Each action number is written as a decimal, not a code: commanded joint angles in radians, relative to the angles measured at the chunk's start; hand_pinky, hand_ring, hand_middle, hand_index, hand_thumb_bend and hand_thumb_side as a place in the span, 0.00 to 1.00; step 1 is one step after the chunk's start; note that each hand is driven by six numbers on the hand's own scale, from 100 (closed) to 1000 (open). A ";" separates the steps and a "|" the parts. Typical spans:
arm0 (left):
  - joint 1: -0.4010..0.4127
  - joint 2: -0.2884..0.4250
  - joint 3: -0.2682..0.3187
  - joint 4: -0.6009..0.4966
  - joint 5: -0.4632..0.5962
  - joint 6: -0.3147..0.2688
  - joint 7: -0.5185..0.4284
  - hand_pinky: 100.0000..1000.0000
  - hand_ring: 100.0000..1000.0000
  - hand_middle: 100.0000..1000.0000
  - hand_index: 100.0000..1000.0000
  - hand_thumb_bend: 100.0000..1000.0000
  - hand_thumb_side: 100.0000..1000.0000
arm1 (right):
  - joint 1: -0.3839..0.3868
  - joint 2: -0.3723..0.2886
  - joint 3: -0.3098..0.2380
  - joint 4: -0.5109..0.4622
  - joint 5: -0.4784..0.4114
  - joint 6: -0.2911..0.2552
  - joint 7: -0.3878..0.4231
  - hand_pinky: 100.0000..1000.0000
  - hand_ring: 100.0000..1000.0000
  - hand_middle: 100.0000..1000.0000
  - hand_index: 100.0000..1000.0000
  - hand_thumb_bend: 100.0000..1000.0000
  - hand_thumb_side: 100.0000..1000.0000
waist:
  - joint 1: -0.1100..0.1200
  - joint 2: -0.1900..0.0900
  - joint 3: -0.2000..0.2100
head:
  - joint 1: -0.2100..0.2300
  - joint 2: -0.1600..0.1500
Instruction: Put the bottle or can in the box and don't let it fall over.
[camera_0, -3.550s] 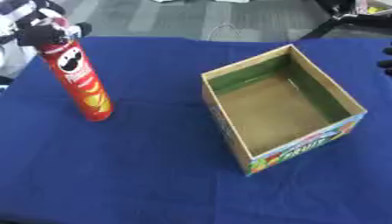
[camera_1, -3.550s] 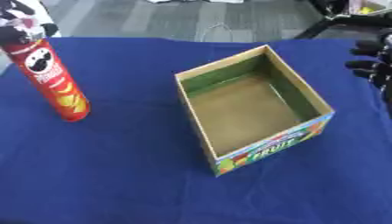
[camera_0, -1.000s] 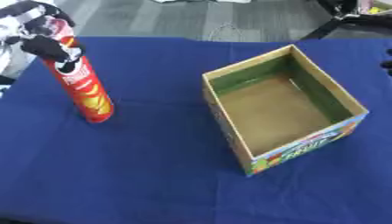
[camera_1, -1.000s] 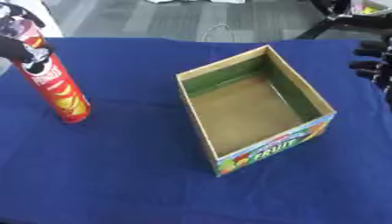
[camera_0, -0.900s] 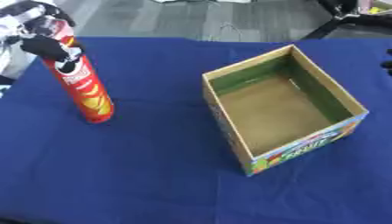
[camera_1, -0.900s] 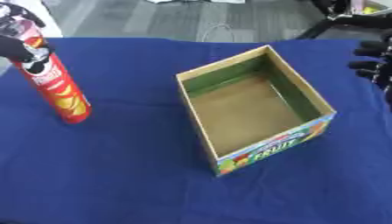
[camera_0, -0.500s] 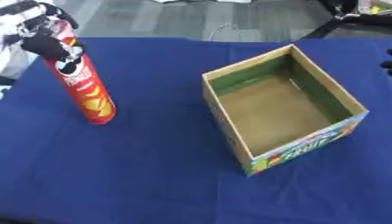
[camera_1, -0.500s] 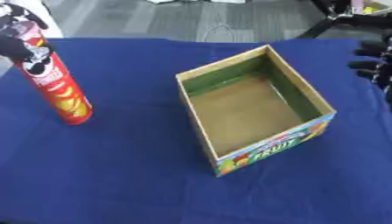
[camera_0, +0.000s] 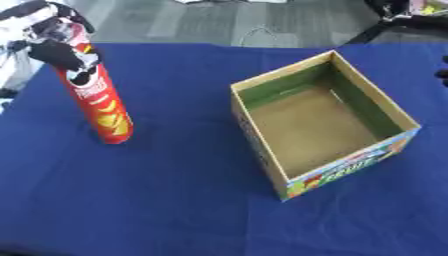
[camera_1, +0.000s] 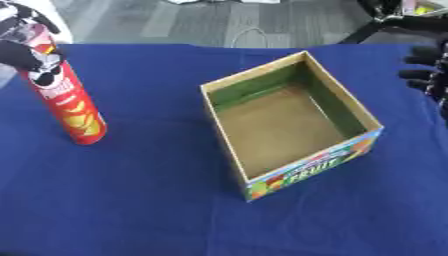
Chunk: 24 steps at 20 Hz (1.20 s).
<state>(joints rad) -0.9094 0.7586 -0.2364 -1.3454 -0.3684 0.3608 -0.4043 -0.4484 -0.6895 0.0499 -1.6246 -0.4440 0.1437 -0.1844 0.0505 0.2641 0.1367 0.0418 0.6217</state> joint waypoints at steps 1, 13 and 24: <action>-0.019 0.025 0.007 -0.023 -0.023 -0.025 0.009 0.52 0.68 0.57 0.49 0.00 0.00 | -0.014 -0.022 -0.011 -0.018 -0.004 0.000 -0.004 0.86 0.74 0.74 0.78 0.00 0.98 | 0.001 -0.016 0.000 | 0.002 -0.009; -0.032 0.030 0.016 -0.064 -0.053 -0.045 0.038 0.44 0.60 0.29 0.35 0.00 0.00 | -0.012 -0.023 -0.012 -0.017 -0.005 0.000 -0.006 0.86 0.74 0.74 0.78 0.00 0.97 | 0.007 -0.023 0.005 | -0.001 -0.003; -0.047 0.031 0.033 -0.090 -0.026 -0.036 0.057 0.42 0.58 0.28 0.33 0.00 0.00 | -0.012 -0.027 -0.014 -0.018 -0.007 -0.002 -0.009 0.86 0.73 0.74 0.78 0.00 0.97 | 0.008 -0.033 0.010 | -0.002 0.001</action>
<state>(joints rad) -0.9331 0.7558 -0.2248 -1.4151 -0.4024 0.3234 -0.3531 -0.4483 -0.6895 0.0497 -1.6246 -0.4455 0.1446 -0.1901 0.0588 0.2606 0.1441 0.0413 0.6226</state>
